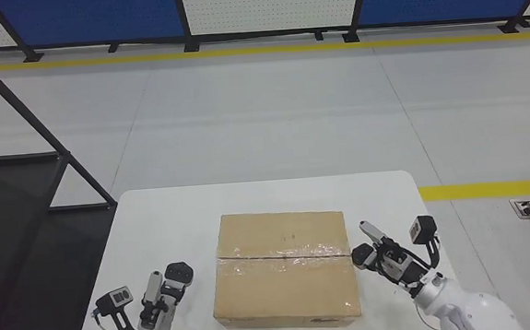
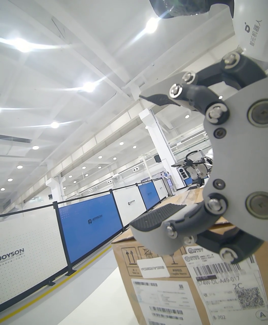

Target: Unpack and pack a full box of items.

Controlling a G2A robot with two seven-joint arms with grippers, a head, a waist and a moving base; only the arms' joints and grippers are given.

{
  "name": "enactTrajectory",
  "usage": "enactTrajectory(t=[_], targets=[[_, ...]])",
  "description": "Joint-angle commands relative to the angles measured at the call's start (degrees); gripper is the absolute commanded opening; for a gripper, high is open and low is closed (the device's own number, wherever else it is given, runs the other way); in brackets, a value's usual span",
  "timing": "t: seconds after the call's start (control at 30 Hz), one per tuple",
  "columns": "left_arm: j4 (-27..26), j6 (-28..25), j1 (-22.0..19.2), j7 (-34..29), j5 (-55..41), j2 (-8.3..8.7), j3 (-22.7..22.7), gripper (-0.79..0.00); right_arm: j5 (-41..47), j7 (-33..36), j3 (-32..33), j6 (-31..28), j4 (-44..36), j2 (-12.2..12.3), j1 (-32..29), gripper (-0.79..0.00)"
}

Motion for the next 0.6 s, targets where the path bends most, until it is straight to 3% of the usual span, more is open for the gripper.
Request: enactTrajectory(t=[0.0, 0.3, 0.57], targets=[[0.0, 0.0, 0.1, -0.1, -0.1, 0.02, -0.1, 0.000, 0.0, -0.2, -0.2, 0.1, 0.4, 0.0, 0.3, 0.000], [-0.1, 0.1, 0.0, -0.2, -0.2, 0.07, -0.2, 0.000, -1.1, -6.1, 1.2, 1.6, -0.4, 0.0, -1.1, 0.000], [-0.3, -1.7, -0.1, 1.0, -1.7, 0.02, -0.7, 0.000, 2.7, -10.1, 4.0, -5.1, -3.4, -0.3, -4.3, 0.000]])
